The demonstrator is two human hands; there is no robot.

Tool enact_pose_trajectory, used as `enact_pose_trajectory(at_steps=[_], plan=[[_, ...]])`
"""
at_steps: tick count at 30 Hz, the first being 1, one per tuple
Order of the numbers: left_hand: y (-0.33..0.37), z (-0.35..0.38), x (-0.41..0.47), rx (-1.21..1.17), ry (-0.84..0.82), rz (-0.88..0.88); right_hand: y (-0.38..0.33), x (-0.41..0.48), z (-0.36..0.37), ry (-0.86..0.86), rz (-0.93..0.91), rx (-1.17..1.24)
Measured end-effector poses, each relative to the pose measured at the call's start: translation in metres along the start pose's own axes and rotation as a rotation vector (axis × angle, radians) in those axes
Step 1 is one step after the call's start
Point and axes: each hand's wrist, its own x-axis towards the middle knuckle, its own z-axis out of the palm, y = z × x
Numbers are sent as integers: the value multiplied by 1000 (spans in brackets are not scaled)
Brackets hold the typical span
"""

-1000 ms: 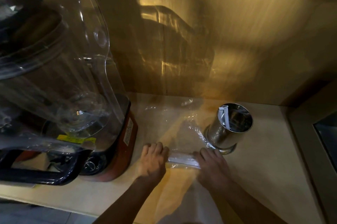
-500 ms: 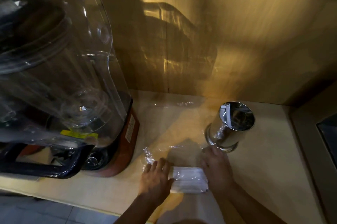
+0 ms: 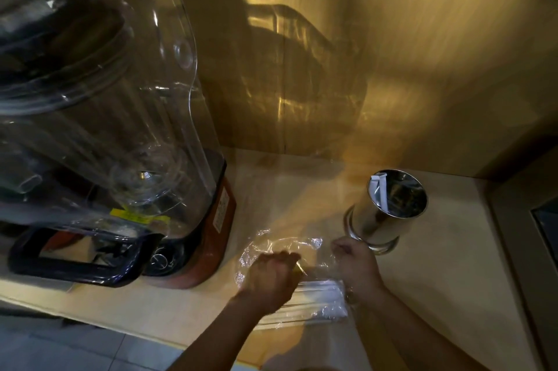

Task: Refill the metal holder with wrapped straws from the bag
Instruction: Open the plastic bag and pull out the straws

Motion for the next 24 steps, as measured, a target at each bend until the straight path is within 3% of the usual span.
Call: enact_pose_trajectory(at_steps=[3, 6, 10, 14, 18, 24], plan=[[17, -39, 21, 100, 298, 308, -18, -2, -3, -53, -191, -134], [37, -76, 43, 284, 260, 510, -38, -6, -6, -77, -329, -198], [50, -123, 62, 585, 83, 438, -54, -11, -14, -137, -448, -255], [55, -159, 66, 688, 84, 362, -51, -13, -22, -135, -426, -183], [54, -190, 66, 679, 136, 255, -31, -16, -33, -129, -298, -79], [55, -217, 64, 608, 187, 181, -19, -24, -50, 22, -336, -2]])
